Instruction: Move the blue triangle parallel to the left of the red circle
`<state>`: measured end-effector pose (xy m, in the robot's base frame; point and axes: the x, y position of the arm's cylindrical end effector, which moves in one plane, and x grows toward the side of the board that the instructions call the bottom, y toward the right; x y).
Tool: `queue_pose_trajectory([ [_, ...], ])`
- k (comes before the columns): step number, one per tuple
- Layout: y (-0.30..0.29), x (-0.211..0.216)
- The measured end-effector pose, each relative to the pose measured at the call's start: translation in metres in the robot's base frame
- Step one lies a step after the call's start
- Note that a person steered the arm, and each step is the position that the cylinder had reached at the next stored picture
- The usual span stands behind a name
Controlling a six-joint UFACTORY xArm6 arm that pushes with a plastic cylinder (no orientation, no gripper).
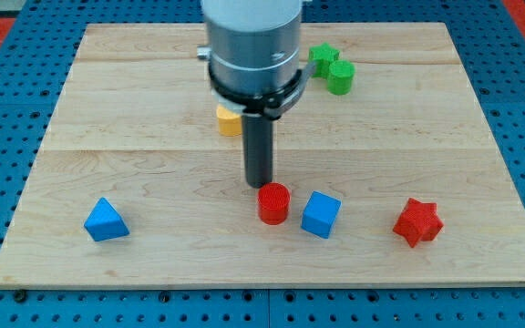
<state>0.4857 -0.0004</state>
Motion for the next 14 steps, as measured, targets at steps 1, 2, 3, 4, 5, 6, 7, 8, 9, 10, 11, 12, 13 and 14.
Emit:
queue_pose_trajectory([
  [1, 0.002, 0.005],
  [2, -0.012, 0.027],
  [3, -0.031, 0.011],
  [4, -0.122, -0.006],
  [5, -0.232, -0.015],
  [6, -0.294, 0.025],
  [7, -0.285, 0.057],
  [8, -0.222, 0.057],
  [9, -0.177, 0.058],
  [10, -0.194, 0.070],
  [11, -0.182, 0.082],
  [12, -0.158, 0.077],
  [13, -0.147, 0.073],
  [14, -0.143, 0.072],
])
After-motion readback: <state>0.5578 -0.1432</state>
